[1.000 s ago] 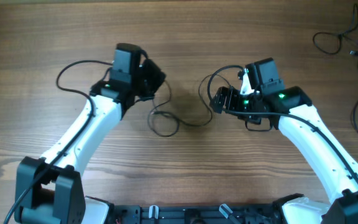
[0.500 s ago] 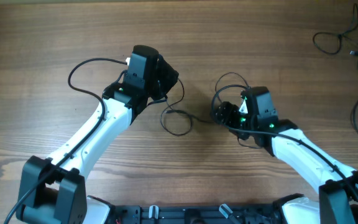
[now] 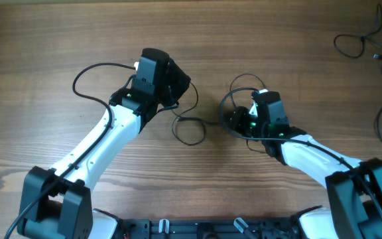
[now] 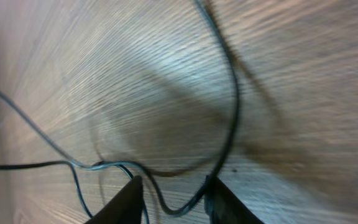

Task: Untangle cables

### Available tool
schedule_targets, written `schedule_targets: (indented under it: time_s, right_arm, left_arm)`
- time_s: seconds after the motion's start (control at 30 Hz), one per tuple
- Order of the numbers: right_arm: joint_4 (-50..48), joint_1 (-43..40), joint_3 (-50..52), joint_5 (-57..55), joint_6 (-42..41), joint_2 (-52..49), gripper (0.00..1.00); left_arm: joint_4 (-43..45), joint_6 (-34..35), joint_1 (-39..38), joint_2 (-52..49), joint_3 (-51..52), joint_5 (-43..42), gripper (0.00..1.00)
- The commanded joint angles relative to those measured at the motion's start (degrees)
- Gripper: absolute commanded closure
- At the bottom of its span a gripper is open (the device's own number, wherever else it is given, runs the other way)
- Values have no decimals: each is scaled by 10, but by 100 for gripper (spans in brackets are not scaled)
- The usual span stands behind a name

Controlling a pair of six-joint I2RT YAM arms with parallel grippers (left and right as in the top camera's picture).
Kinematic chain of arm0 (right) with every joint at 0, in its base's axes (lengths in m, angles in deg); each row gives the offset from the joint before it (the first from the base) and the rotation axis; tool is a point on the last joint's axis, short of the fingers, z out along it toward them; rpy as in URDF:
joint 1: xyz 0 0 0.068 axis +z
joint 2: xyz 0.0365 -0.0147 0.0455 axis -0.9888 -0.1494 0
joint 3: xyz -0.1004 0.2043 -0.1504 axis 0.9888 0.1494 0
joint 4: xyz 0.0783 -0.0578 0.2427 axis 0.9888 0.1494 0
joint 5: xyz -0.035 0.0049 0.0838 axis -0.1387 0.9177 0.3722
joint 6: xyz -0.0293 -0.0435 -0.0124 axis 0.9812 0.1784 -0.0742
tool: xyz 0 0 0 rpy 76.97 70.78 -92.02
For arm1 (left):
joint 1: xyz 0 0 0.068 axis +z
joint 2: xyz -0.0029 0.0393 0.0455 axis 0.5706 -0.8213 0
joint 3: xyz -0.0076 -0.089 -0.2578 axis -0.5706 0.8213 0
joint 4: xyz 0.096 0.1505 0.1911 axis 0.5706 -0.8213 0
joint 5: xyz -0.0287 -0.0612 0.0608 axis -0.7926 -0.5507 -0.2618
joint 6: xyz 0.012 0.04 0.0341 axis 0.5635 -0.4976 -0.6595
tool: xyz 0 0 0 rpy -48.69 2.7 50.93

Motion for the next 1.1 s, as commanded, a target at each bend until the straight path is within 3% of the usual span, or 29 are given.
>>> schedule_targets:
  time_s: [0.0, 0.1, 0.17, 0.2, 0.33, 0.43, 0.5, 0.6, 0.83, 0.87, 0.9, 0.93, 1.0, 1.07]
  right_arm:
    - [-63, 7, 2, 69, 81, -10, 87]
    - [-140, 8, 2, 171, 153, -10, 85]
    - [-172, 8, 2, 209, 189, -10, 64]
    - [-181, 8, 2, 217, 206, -10, 60]
    - [-184, 8, 2, 219, 290, -10, 60]
    - [-187, 8, 2, 219, 338, -10, 53]
    - [-191, 8, 2, 218, 365, -10, 44]
    - [-200, 8, 2, 196, 377, -10, 37]
    - [-209, 8, 2, 149, 377, -10, 33]
    - [-211, 8, 2, 149, 377, -10, 34]
    - [-214, 8, 2, 146, 377, -10, 42]
    - [-215, 8, 2, 146, 377, -10, 57]
    - [-214, 8, 2, 147, 375, -10, 96]
    - [-215, 3, 2, 147, 366, -10, 96]
  left_arm:
    - [2, 14, -2, 3, -4, 10, 96]
    - [-3, 53, -6, -1, -4, 10, 96]
    - [-3, 92, -10, -6, -4, 10, 96]
    - [-3, 108, -11, -8, -4, 10, 96]
    - [-2, 150, -16, -10, -4, 0, 96]
    - [-2, 159, -18, -10, -4, -29, 96]
    - [-3, 159, -18, -10, -4, -49, 96]
    - [-3, 159, -23, -10, -4, -67, 96]
    - [-3, 159, -36, -10, -4, -109, 96]
    - [-3, 159, -36, -10, -4, -115, 96]
    - [-3, 159, -36, -10, -4, -120, 96]
    - [-4, 159, -36, -10, -4, -119, 96]
    - [-5, 157, -35, -10, -4, -116, 96]
    - [-5, 153, -34, -10, -4, -115, 92]
